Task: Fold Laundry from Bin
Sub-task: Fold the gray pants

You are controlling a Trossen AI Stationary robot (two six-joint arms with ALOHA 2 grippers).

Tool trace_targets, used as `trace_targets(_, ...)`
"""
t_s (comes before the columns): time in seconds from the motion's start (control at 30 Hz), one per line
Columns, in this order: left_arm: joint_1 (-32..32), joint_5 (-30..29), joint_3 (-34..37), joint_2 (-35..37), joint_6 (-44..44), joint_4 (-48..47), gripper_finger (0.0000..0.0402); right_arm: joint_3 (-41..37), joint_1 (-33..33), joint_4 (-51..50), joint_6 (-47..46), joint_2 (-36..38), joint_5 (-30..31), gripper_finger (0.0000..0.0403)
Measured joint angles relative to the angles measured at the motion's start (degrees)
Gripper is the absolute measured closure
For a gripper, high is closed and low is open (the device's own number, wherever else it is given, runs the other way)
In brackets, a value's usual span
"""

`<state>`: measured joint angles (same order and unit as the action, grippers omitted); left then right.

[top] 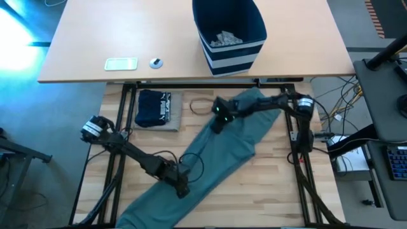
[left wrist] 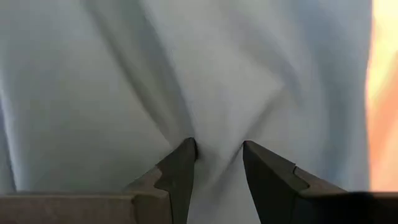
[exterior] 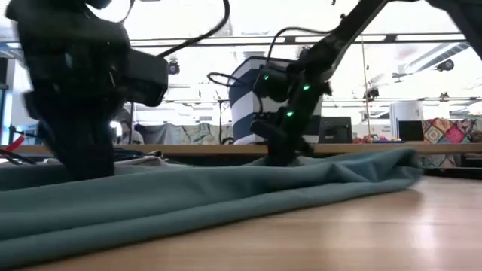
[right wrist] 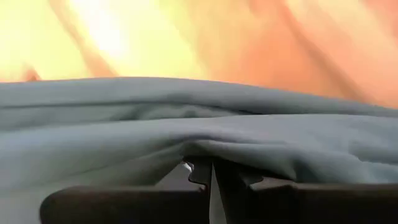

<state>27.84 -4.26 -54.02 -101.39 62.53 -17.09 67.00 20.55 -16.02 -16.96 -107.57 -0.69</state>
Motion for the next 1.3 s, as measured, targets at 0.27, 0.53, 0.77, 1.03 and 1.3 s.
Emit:
trace_targets(0.27,-8.34,-1.54,0.4,4.64,-11.35,-10.44,0.0276,10.85,2.69,-20.6,9.74,0.96,-7.04,0.039)
trace_targets(0.53,-7.38,2.42,0.38,7.22,-19.7,-2.85,0.0276,6.03,-7.57,-40.97,5.2,11.69,-10.74,0.039)
trace_targets(0.77,-3.59,2.45,0.57,4.1,-17.82,2.56,0.0276,-10.66,-18.76,-20.64,-8.34,13.3,-4.64,0.039)
trace_targets(1.03,1.66,6.73,0.34,7.21,-11.36,0.63,0.0276,-15.5,-26.14,-33.42,-11.39,16.64,-10.31,0.039)
trace_targets(1.3,-1.12,8.81,-1.48,7.06,-16.66,9.38,0.0276,-12.27,-29.02,-32.81,-25.52,29.24,-8.39,0.039)
